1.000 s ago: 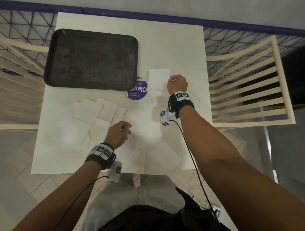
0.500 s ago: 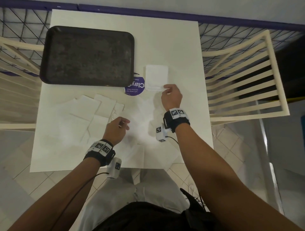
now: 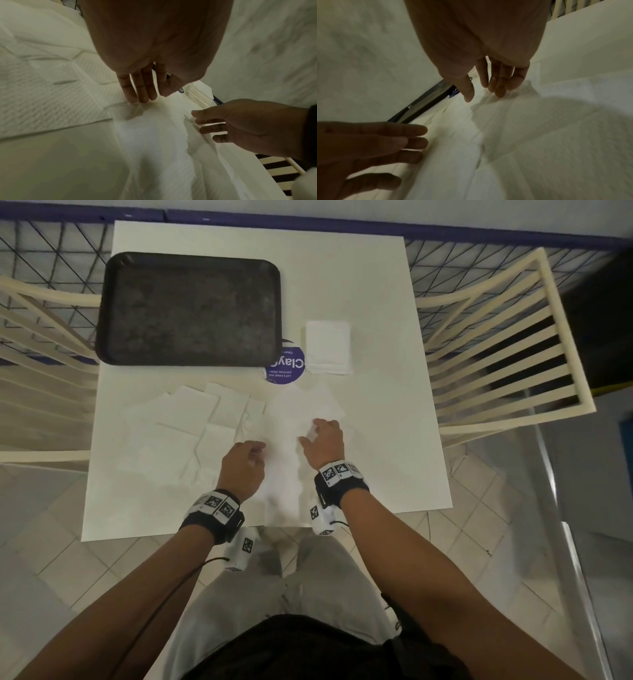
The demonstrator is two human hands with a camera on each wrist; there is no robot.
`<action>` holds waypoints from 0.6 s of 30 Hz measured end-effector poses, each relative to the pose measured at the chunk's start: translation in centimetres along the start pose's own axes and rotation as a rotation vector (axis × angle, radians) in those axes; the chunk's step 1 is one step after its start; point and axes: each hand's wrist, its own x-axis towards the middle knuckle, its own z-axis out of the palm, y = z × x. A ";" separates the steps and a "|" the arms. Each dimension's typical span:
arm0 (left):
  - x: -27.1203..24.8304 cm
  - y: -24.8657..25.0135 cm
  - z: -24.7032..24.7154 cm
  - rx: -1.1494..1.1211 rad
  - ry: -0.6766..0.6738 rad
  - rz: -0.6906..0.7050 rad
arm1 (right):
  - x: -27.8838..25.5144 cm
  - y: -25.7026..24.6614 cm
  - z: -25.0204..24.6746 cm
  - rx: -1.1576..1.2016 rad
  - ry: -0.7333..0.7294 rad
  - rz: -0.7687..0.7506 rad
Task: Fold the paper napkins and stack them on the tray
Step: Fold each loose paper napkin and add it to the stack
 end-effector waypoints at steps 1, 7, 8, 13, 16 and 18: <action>-0.1 -0.1 0.0 0.007 -0.008 0.007 | 0.0 -0.1 0.0 -0.027 -0.001 0.001; -0.1 -0.5 0.0 0.063 -0.044 0.022 | 0.2 -0.3 -0.3 -0.161 0.011 -0.055; -0.1 -0.5 0.0 0.056 -0.046 0.021 | 0.3 -0.3 -0.4 -0.187 0.007 -0.062; 0.0 -0.4 0.0 -0.009 -0.040 0.001 | 0.4 -0.5 -0.4 -0.266 0.025 -0.066; 0.5 0.1 -0.1 -0.031 -0.011 0.004 | 0.2 -0.8 -0.5 -0.337 0.020 -0.081; 1.1 0.5 0.0 -0.033 0.024 0.016 | 0.1 -0.8 -0.9 -0.381 0.014 -0.103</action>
